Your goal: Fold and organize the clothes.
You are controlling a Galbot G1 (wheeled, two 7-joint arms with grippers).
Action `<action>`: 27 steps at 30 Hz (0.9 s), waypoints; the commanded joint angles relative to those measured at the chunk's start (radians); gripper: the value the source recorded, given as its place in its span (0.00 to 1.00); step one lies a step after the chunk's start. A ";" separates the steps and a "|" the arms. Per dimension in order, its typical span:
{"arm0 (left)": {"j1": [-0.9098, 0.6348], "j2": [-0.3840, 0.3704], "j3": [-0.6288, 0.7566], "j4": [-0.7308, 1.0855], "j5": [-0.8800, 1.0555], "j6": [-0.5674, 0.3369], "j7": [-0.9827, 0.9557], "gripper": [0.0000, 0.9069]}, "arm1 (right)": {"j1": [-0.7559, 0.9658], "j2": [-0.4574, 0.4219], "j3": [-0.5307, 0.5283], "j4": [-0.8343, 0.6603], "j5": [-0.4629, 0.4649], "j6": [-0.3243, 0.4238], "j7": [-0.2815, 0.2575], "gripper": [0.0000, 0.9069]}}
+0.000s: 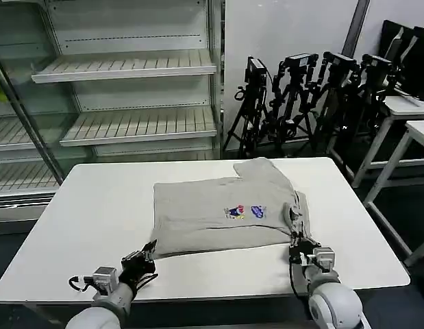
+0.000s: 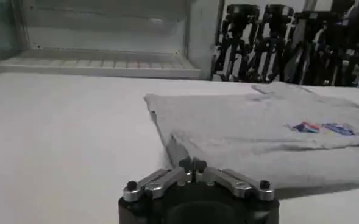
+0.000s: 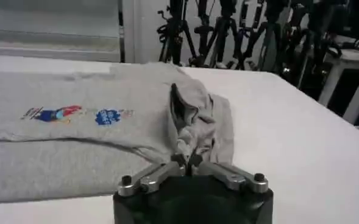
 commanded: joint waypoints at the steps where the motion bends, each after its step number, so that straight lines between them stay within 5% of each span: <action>1: 0.246 0.011 -0.022 -0.165 0.034 -0.005 -0.011 0.02 | -0.242 -0.025 0.041 0.225 -0.053 0.012 0.000 0.00; 8: 0.320 0.054 -0.049 -0.201 0.043 0.006 -0.020 0.02 | -0.359 -0.046 0.060 0.304 -0.087 -0.008 0.010 0.00; 10: 0.327 0.068 -0.057 -0.198 0.042 0.008 -0.019 0.03 | -0.372 -0.053 0.065 0.304 -0.093 -0.021 0.009 1.00; 11: 0.328 0.071 -0.059 -0.193 0.042 0.008 -0.019 0.28 | -0.372 -0.053 0.066 0.303 -0.093 -0.023 0.009 1.00; 13: 0.327 0.079 -0.060 -0.182 0.043 0.014 -0.011 1.00 | -0.367 -0.059 0.071 0.289 -0.094 -0.030 0.007 1.00; 27: 0.325 0.071 -0.089 -0.281 0.023 0.037 -0.010 1.00 | -0.293 -0.066 0.134 0.336 -0.067 -0.018 0.010 1.00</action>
